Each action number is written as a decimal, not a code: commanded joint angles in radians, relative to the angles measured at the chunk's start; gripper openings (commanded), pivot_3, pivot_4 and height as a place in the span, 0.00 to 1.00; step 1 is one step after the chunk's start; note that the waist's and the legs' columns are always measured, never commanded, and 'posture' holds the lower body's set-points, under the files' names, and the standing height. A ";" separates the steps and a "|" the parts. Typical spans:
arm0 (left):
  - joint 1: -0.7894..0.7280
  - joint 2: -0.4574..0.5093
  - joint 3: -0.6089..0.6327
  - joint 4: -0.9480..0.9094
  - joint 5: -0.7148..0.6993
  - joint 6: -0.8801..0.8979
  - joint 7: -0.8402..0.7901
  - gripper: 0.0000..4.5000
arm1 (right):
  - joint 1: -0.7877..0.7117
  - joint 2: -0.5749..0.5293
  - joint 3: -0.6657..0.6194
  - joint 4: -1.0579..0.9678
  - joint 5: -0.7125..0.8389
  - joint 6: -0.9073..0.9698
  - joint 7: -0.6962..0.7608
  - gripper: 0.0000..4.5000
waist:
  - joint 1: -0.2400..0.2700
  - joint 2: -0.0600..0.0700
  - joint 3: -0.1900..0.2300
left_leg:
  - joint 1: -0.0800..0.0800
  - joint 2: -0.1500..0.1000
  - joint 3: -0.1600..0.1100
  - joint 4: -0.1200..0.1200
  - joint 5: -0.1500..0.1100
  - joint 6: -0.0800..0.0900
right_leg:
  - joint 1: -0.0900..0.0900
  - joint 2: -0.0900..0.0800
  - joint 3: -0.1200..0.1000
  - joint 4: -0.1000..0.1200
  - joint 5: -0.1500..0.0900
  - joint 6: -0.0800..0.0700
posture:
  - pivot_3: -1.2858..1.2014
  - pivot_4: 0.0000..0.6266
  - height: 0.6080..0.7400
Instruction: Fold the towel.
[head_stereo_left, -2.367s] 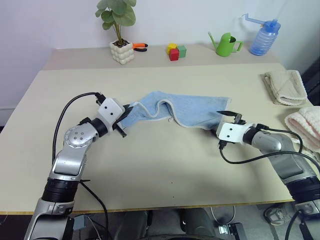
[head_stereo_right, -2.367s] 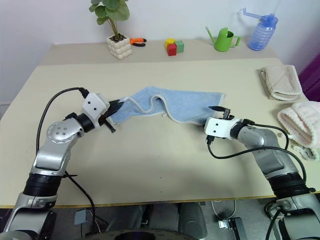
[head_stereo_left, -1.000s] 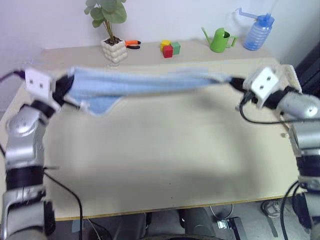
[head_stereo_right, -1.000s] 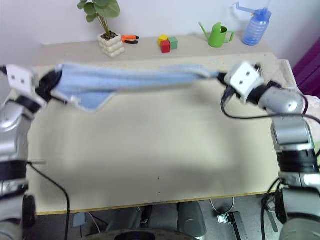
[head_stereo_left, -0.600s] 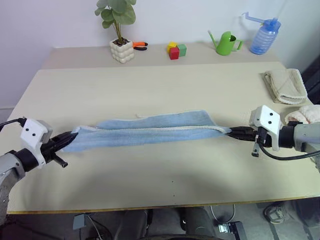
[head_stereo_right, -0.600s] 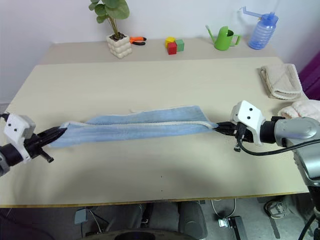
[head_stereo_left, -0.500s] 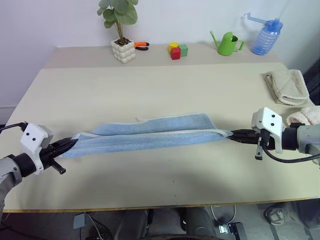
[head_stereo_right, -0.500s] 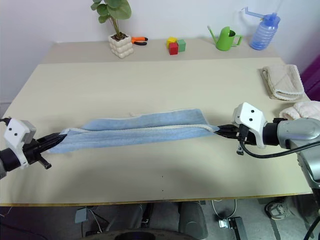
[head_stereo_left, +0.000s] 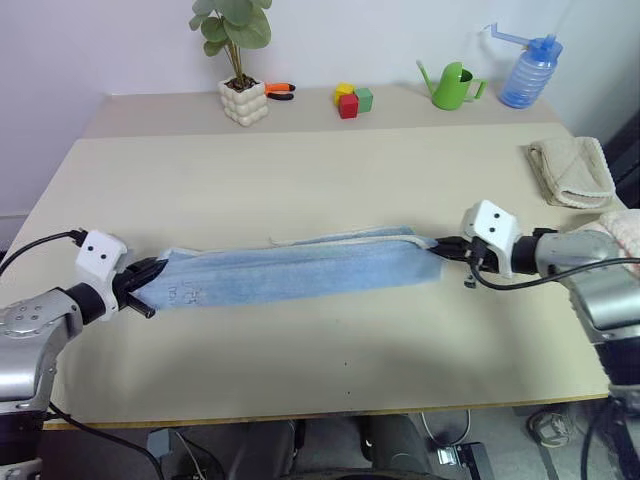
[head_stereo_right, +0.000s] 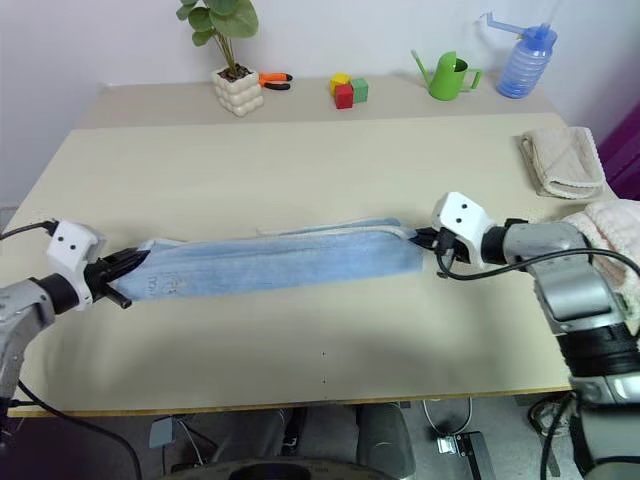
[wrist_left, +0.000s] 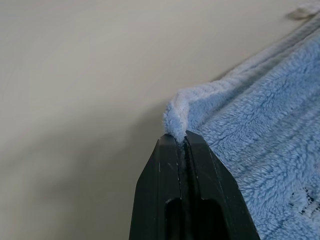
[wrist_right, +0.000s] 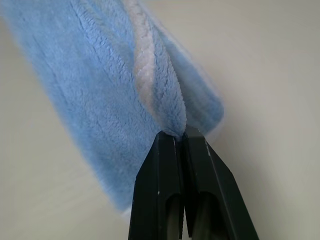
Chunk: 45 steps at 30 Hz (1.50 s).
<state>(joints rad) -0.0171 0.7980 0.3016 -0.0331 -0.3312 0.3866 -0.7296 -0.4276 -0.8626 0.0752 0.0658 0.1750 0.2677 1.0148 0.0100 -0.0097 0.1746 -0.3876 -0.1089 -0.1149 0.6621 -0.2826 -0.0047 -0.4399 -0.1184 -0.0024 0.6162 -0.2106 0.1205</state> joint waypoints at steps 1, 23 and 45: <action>-0.012 -0.005 0.010 0.016 0.022 -0.026 0.014 0.00 | -0.043 0.020 -0.004 0.050 -0.033 -0.050 -0.017 0.00 | 0.000 0.000 0.000 | 0.000 0.000 0.000 0.000 0.000 0.000 | 0.000 0.000 0.000 0.000 0.000 0.000 | 0.52 0.24 0.94; 0.038 -0.026 0.014 0.015 0.031 -0.023 0.034 0.00 | -0.118 0.119 0.009 0.181 -0.131 -0.166 -0.127 0.73 | -0.001 0.000 0.000 | 0.000 0.000 0.000 0.001 0.000 0.000 | 0.000 0.000 0.000 0.001 0.000 0.000 | 0.52 0.24 0.94; -0.044 -0.123 0.245 0.038 -0.111 0.110 0.217 0.61 | -0.047 0.129 -0.098 0.099 -0.143 -0.099 -0.250 1.00 | -0.003 0.000 0.000 | 0.000 0.000 0.000 0.001 0.000 -0.001 | -0.001 0.001 0.000 0.002 0.000 0.000 | 0.52 0.24 0.94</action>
<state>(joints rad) -0.0532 0.6721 0.4673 0.0209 -0.4114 0.4954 -0.5461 -0.4833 -0.7074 0.0360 0.2374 -0.0012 0.1418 0.7701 0.0069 -0.0096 0.1744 -0.3876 -0.1091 -0.1153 0.6631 -0.2826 -0.0053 -0.4406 -0.1180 -0.0021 0.6185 -0.2106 0.1205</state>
